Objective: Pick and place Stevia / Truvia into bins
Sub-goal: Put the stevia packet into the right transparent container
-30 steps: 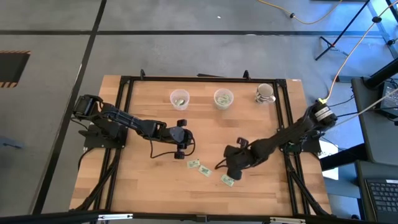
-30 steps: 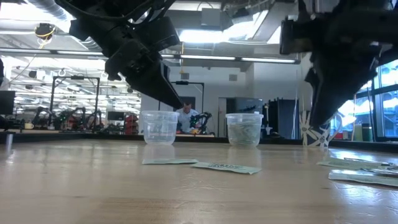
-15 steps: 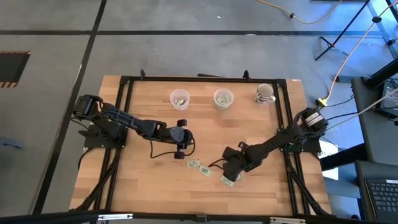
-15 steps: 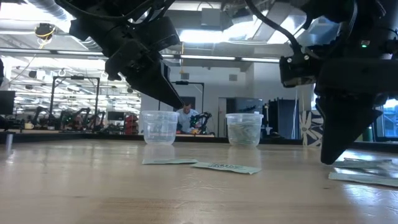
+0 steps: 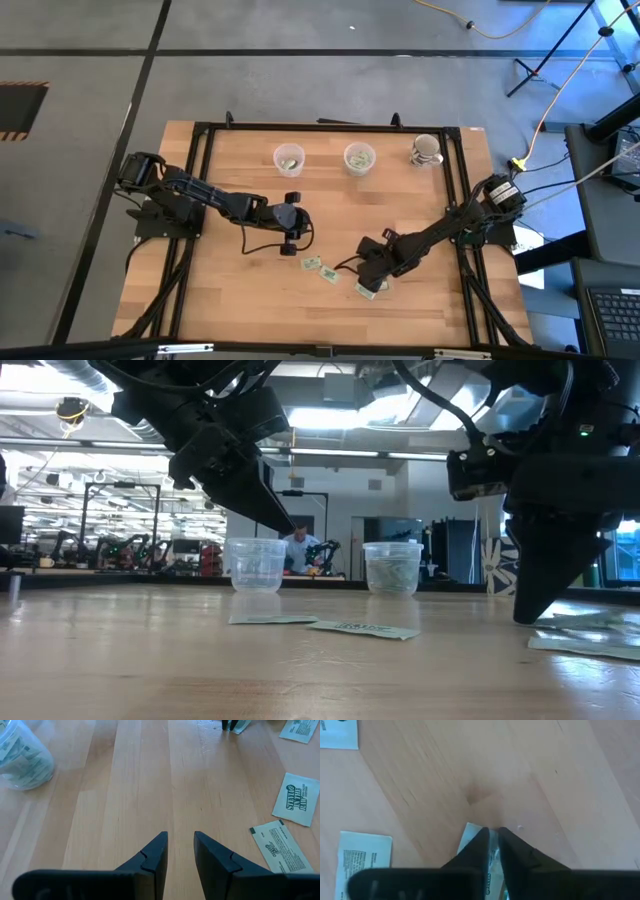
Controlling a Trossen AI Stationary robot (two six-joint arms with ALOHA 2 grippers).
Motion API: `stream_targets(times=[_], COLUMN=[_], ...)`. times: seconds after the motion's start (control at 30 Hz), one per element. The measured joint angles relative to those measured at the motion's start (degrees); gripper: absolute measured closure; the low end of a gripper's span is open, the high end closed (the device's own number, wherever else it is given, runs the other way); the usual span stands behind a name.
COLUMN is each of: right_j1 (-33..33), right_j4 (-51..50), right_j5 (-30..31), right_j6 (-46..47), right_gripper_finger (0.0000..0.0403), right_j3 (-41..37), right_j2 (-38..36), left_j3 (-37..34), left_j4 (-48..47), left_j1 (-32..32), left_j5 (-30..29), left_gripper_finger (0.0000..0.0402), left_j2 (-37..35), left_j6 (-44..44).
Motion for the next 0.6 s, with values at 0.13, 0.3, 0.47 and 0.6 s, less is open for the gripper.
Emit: stream_targets(times=[0.13, 0.3, 0.47, 0.6], right_j1=[0.0, 0.0, -0.1, -1.1], right_j4=[-0.1, -0.2, -5.0, -6.1], right_j5=[-0.1, 0.4, 2.2, 4.6], right_j6=[-0.1, -0.4, -3.7, -7.5], right_gripper_finger=[0.0396, 0.0398, 0.0401, 0.0401], right_j3=[0.0, -0.1, 2.1, 5.0], right_j2=[0.0, -0.5, -2.3, -5.2], left_j3=[0.0, 0.0, 0.0, 0.0], left_j4=[0.0, 0.0, 0.0, 0.0], left_j1=[0.0, 0.0, 0.0, 0.0], left_j5=[0.0, 0.0, 0.0, 0.0], left_gripper_finger=[0.0313, 0.0313, 0.0313, 0.0313], left_j2=[0.0, 0.0, 0.0, 0.0], left_j6=[0.0, 0.0, 0.0, 0.0])
